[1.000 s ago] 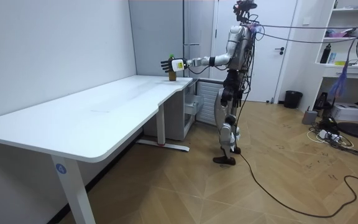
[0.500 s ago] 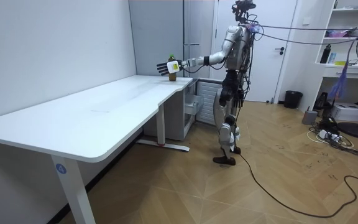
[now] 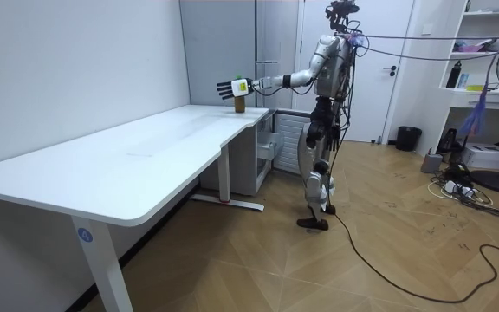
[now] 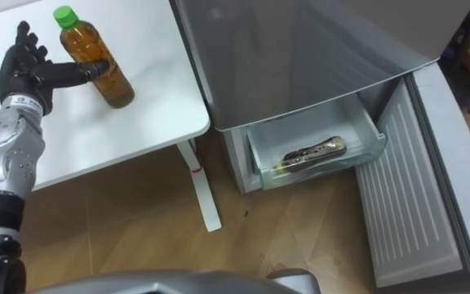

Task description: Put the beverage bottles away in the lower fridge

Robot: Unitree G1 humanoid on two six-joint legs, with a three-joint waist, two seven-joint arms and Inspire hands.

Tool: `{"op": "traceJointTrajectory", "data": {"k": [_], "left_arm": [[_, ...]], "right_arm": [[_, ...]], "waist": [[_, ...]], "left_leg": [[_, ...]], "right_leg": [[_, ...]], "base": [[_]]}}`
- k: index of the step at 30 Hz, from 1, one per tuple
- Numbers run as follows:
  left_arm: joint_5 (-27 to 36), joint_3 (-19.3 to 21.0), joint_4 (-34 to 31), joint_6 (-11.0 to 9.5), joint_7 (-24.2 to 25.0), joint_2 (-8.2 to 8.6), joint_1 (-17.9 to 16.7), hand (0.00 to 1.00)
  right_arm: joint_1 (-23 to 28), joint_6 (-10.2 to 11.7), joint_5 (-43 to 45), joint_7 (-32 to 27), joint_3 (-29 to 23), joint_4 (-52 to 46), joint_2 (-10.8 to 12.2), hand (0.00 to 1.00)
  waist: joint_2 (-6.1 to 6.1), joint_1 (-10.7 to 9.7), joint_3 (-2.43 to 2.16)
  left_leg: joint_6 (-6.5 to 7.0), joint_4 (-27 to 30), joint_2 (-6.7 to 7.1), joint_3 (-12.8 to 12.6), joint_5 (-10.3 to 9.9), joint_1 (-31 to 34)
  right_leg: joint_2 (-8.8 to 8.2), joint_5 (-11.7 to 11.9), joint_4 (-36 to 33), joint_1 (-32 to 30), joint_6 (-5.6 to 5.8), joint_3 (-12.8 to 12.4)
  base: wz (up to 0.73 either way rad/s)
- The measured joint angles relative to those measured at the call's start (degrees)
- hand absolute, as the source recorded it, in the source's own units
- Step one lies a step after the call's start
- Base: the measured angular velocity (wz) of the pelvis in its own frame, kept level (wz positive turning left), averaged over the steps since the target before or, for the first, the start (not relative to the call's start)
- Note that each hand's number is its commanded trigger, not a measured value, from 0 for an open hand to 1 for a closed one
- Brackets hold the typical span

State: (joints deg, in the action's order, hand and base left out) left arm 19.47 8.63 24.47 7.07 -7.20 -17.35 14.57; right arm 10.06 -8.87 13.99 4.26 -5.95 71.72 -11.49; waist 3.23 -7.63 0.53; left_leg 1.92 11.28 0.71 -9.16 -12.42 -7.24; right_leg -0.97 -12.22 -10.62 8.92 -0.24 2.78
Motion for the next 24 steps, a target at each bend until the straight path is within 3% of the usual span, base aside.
{"op": "traceJointTrajectory", "data": {"k": [8,15,21,24], "left_arm": [[-1.15,0.01,0.05,0.15,0.01,-1.17,2.27,0.0],[-0.93,0.01,3.41,1.63,1.27,-1.84,5.49,0.0],[0.4,0.01,4.92,1.92,3.15,-2.14,5.99,0.0],[1.35,0.02,5.15,1.92,3.75,-2.4,6.0,0.0]], "right_arm": [[-1.08,0.0,0.11,-0.07,-0.36,-0.01,-0.37,0.0],[-1.01,-0.01,0.02,-0.01,-0.94,0.09,-0.49,0.0],[-1.13,-0.01,0.05,-0.02,-1.52,0.09,-1.53,0.0],[-1.06,-0.04,0.12,-0.03,-1.67,0.1,-1.84,0.0]], "waist": [[-0.07,-0.2,-0.12],[-0.56,-0.29,-0.5],[0.37,-0.55,-1.03],[0.48,-0.53,-1.04]], "left_leg": [[0.0,-0.1,0.0,-0.19,0.0,0.2],[0.0,0.08,-0.02,-0.29,0.0,0.62],[0.05,0.03,-0.31,-1.13,-0.05,1.04],[0.04,0.04,-0.32,-1.66,-0.05,0.81]], "right_leg": [[0.16,0.0,-0.07,-0.77,-0.01,-1.23],[0.13,0.0,-0.1,-0.91,-0.01,-1.24],[0.13,0.07,-0.38,-1.78,-0.07,-1.6],[0.2,0.06,-0.93,-2.0,-0.07,-1.93]], "base": [[-0.08],[0.0],[-0.04],[-0.06]]}}
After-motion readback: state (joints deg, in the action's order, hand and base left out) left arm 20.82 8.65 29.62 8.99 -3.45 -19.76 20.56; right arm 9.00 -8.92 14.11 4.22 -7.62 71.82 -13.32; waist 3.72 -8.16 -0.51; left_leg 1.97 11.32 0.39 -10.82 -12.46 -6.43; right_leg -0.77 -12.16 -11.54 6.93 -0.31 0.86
